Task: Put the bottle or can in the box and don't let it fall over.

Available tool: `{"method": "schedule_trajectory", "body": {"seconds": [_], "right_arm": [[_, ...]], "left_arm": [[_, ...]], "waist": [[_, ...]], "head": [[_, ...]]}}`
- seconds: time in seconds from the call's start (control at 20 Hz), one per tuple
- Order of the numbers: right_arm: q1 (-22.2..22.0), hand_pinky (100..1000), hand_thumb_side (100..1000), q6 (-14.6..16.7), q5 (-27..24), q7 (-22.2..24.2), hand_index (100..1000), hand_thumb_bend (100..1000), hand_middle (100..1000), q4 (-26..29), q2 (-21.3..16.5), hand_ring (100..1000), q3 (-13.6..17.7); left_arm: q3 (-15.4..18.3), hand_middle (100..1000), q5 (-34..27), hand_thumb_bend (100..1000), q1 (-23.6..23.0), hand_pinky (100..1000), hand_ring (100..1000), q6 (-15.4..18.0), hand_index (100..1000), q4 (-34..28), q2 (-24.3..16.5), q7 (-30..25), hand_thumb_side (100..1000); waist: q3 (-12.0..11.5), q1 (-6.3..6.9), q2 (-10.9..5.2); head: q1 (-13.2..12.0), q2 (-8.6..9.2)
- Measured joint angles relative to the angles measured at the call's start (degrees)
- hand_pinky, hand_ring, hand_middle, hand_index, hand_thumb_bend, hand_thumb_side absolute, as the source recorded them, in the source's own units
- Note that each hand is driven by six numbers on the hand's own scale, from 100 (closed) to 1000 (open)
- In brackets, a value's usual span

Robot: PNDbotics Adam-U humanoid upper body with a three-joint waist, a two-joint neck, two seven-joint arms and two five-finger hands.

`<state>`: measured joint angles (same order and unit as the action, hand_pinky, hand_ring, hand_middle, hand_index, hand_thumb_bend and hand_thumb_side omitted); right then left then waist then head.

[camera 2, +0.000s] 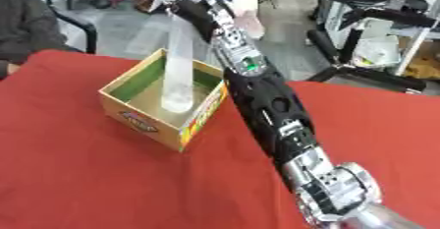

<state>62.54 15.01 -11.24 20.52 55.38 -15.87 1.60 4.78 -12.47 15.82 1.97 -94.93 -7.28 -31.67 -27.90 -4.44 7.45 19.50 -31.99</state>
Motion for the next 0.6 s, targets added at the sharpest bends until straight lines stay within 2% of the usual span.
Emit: {"method": "schedule_trajectory", "body": {"seconds": [0.1, 0.2, 0.3, 0.35, 0.4, 0.45, 0.5, 0.55, 0.6], "right_arm": [[-0.85, 696, 470, 1.02, -0.04, 2.98, 568, 100, 788, -0.37, 0.62, 864, -0.07], [-1.15, 720, 470, 2.76, 0.72, 5.38, 660, 100, 847, -0.82, 0.82, 906, -0.05], [-2.10, 804, 445, 5.38, 2.63, 7.29, 839, 100, 964, -1.58, 1.12, 1000, -0.24], [-2.21, 841, 479, 7.06, 4.04, 8.15, 910, 100, 1000, -1.81, 1.11, 1000, -0.26], [-2.27, 841, 479, 8.82, 5.80, 8.98, 910, 100, 1000, -2.04, 1.11, 1000, -0.31], [-2.29, 916, 478, 10.53, 7.77, 9.72, 999, 100, 1000, -2.29, 1.09, 1000, -0.39], [-2.29, 945, 381, 12.15, 10.02, 10.31, 1000, 100, 1000, -2.63, 1.07, 1000, -0.41], [-2.29, 962, 537, 13.63, 12.44, 10.69, 1000, 100, 1000, -3.06, 1.05, 1000, -0.40], [-2.31, 970, 575, 14.83, 14.97, 10.76, 1000, 100, 1000, -3.55, 1.02, 1000, -0.32]], "left_arm": [[-0.09, 965, 0.04, 197, 0.27, 587, 1000, -0.02, 975, 0.19, 0.24, -0.11, 949], [-0.27, 964, 0.25, 197, 0.37, 587, 1000, -0.06, 975, 0.28, 0.25, -0.19, 949], [-0.32, 964, 0.48, 192, 0.42, 587, 1000, -0.04, 976, 0.28, 0.25, -0.22, 941], [-0.32, 964, 0.52, 197, 0.43, 587, 1000, -0.01, 976, 0.28, 0.25, -0.26, 949], [-0.32, 964, 0.54, 197, 0.43, 587, 1000, 0.02, 976, 0.28, 0.25, -0.28, 949], [-0.32, 964, 0.58, 197, 0.44, 587, 1000, 0.04, 976, 0.28, 0.25, -0.30, 950], [-0.32, 965, 0.65, 192, 0.44, 587, 1000, 0.06, 976, 0.28, 0.25, -0.32, 959], [-0.32, 964, 0.70, 197, 0.44, 588, 1000, 0.07, 976, 0.28, 0.25, -0.34, 949], [-0.32, 965, 0.75, 197, 0.44, 588, 1000, 0.09, 976, 0.28, 0.25, -0.36, 950]], "waist": [[-0.01, -0.12, 0.09], [-0.01, -0.33, 0.09], [-0.01, -0.45, 0.23], [0.01, -0.49, 0.28], [0.01, -0.52, 0.29], [0.03, -0.55, 0.29], [0.05, -0.59, 0.30], [0.07, -0.61, 0.30], [0.10, -0.61, 0.30]], "head": [[0.40, 0.37], [0.71, 0.48], [0.81, 0.63], [0.82, 0.64], [0.83, 0.65], [0.84, 0.65], [0.86, 0.65], [0.88, 0.67], [0.90, 0.80]]}}
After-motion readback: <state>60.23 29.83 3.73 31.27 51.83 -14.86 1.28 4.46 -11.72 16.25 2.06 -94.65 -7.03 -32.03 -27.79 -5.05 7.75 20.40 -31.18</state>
